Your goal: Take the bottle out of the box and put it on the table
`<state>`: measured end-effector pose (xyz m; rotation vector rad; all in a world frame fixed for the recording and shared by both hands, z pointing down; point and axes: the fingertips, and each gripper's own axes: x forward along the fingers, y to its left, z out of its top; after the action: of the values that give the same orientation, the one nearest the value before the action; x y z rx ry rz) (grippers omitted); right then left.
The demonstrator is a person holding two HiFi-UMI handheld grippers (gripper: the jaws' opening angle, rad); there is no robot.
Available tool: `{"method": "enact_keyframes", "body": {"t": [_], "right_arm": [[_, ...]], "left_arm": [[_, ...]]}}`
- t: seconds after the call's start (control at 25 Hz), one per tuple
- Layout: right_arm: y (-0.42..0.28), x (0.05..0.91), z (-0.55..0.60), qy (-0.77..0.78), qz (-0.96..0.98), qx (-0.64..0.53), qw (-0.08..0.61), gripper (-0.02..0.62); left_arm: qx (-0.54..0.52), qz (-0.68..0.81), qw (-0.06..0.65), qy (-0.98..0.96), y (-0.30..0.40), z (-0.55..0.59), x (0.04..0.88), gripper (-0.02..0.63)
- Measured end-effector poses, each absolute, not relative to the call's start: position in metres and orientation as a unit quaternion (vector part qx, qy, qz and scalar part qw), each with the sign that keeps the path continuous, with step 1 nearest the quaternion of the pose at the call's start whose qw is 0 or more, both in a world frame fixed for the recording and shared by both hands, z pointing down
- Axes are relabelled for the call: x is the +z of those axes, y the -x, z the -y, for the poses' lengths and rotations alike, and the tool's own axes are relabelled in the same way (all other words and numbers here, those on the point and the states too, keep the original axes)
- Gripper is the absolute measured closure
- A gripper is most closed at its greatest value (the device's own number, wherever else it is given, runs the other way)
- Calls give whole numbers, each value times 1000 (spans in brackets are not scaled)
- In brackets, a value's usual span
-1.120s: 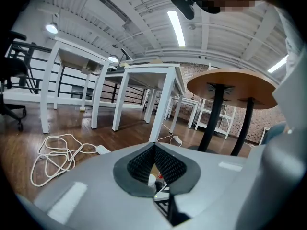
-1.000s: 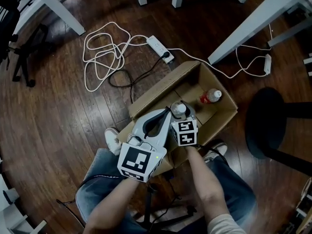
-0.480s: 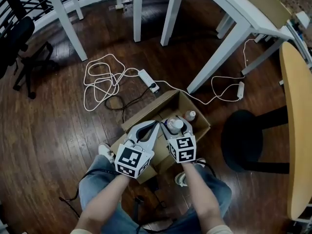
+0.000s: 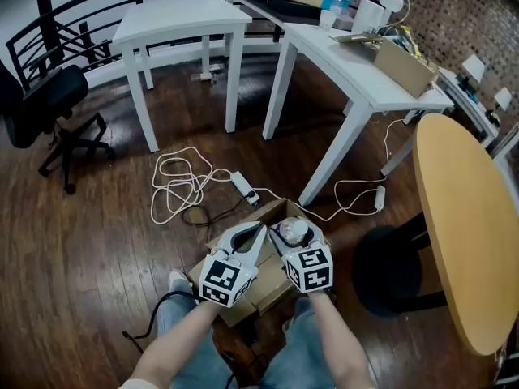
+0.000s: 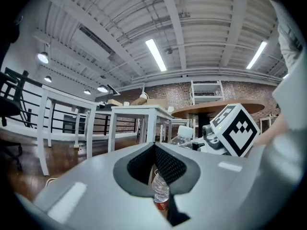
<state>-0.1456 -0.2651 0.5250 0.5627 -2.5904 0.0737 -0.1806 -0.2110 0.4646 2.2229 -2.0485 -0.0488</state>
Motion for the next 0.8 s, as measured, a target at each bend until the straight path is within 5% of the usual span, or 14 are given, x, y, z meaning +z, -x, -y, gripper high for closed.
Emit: {"method": "enact_keyframes", "body": {"t": [0.8], "right_arm": [[96,342,222,-176,958,-34,226,305]], "left_arm": [[-101,672,15,-734,119,158,321,606]]}}
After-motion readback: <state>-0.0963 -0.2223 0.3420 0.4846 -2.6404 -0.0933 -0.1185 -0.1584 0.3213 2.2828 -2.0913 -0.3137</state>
